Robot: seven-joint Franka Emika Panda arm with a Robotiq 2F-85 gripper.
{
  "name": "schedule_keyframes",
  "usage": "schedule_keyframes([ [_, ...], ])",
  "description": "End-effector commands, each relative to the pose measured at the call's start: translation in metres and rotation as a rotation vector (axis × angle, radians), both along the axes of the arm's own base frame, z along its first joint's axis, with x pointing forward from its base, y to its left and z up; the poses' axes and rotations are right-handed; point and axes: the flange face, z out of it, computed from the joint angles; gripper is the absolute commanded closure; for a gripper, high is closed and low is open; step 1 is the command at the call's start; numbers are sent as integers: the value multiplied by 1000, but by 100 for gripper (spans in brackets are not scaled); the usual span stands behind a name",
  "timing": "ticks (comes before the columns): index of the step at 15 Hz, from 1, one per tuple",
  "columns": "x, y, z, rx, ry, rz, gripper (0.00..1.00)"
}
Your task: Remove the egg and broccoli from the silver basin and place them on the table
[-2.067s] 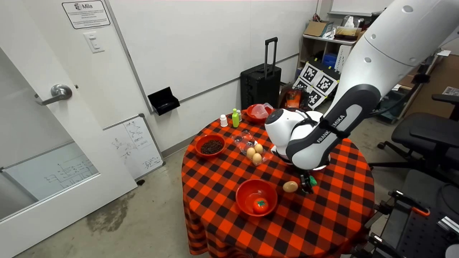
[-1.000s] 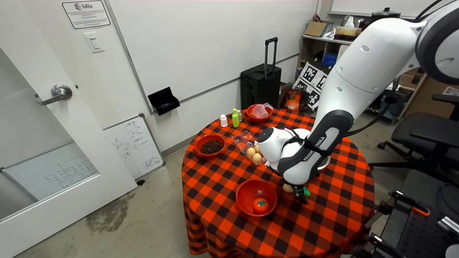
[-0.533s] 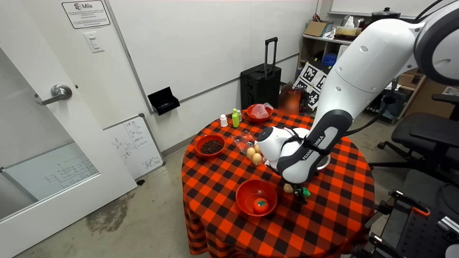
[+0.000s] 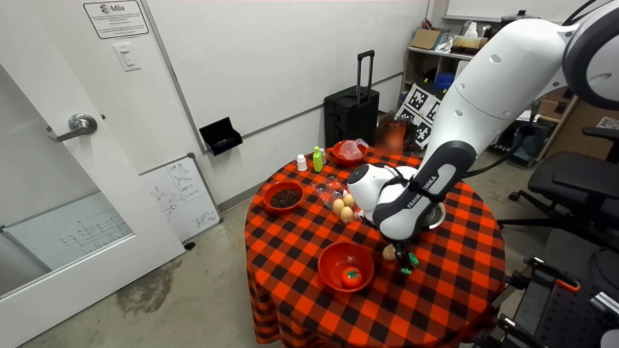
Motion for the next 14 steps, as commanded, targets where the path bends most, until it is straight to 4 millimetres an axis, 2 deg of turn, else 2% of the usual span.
schedule_keyframes([
  [1,5,0,25,-2,-21,-14,0],
  [6,16,2,60,10,-87,-15,0],
  [14,45,-4,124,63,-222,-77,0],
])
